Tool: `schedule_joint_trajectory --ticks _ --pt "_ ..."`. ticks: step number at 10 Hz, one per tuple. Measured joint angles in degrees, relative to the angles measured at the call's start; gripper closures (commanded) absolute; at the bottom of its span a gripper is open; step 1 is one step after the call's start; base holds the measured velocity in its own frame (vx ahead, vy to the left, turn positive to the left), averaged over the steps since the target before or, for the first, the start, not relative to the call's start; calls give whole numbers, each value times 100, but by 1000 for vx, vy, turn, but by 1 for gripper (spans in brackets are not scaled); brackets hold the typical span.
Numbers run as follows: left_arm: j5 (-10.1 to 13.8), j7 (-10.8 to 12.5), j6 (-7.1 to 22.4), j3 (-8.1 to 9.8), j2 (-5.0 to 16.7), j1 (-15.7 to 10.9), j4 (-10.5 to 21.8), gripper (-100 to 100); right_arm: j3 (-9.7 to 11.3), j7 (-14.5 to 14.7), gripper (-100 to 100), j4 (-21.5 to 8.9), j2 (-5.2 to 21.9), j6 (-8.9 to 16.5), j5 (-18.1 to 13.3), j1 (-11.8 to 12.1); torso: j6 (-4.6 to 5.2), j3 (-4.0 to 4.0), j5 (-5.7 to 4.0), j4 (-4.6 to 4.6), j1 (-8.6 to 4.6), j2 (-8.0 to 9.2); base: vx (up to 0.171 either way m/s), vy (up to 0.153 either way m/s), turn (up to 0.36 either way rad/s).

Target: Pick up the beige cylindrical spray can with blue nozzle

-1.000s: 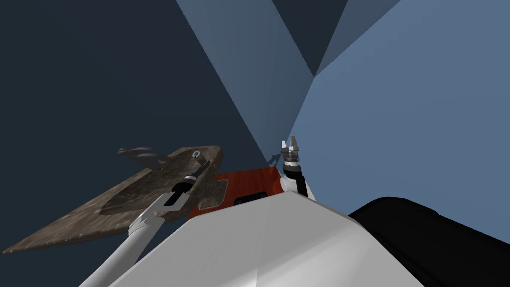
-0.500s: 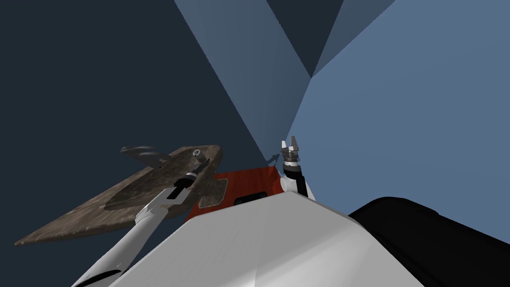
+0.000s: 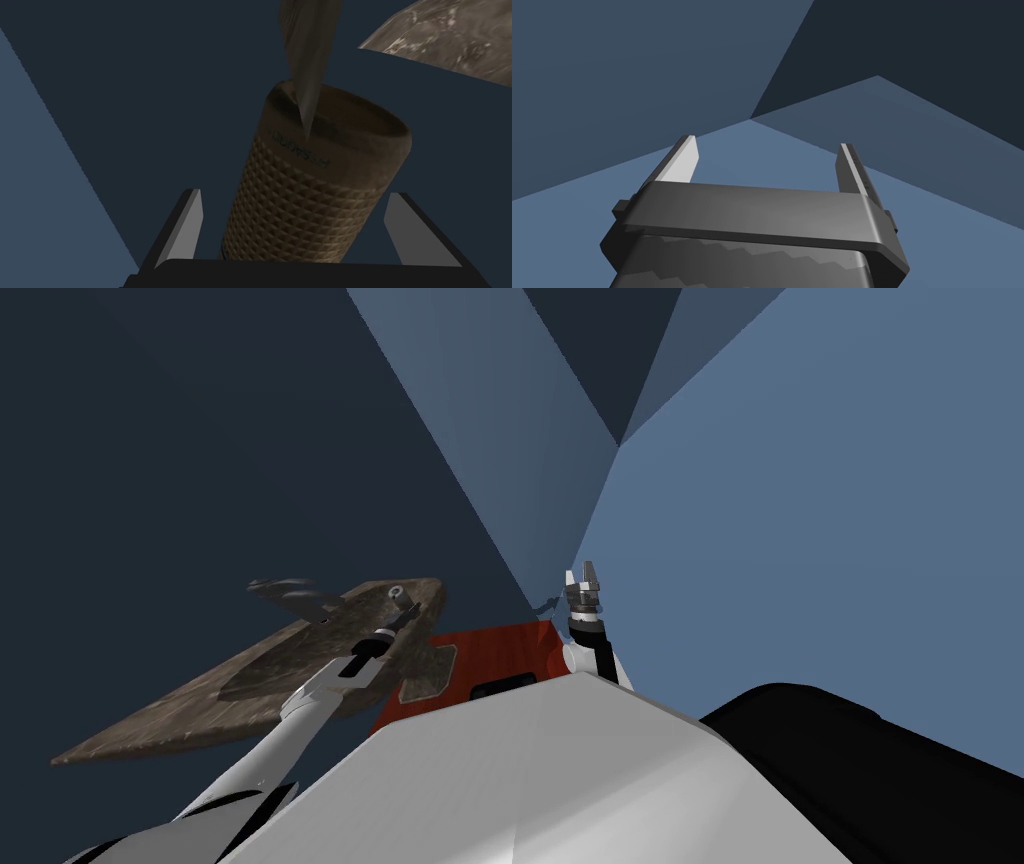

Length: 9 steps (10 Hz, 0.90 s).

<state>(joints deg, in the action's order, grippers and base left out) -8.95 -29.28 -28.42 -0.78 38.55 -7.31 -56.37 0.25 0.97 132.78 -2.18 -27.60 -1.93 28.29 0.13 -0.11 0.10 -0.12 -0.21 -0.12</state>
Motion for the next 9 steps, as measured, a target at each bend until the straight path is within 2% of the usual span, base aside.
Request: schedule_joint_trajectory --ticks 2,3,4,5,7,8,9 --pt "187 -21 -127 -191 214 -368 384 -100 1 0 0 0 -1 0 0 -1 2 15 -5 6 -19 26 -71 -37 -4" --pt "207 -27 -171 -215 233 -541 624 -100 0 0 0 0 0 0 0 -1 1 12 -4 5 -12 20 -15 -1 0" --pt "214 -32 -163 -216 235 -587 746 -100 0 0 0 0 0 0 0 0 0 6 -1 3 -3 10 -68 -30 -19" --pt "332 -35 -191 -337 379 -734 865 -100 0 0 0 0 0 0 0 -1 0 13 -5 7 -9 21 -87 -29 -5" --pt "412 -106 -327 -420 412 -1133 1311 -100 0 0 0 0 0 0 0 -1 -1 12 -5 7 -9 18 -24 -17 -1" --pt "425 -132 -321 -403 403 -1148 1438 -100 0 0 0 0 0 0 0 0 -3 6 -3 4 -4 8 -57 -48 -13" --pt "532 -168 -432 -528 506 -1361 1719 -100 0 0 0 0 0 0 0 -1 0 11 -6 6 -15 17 -74 -42 -8"
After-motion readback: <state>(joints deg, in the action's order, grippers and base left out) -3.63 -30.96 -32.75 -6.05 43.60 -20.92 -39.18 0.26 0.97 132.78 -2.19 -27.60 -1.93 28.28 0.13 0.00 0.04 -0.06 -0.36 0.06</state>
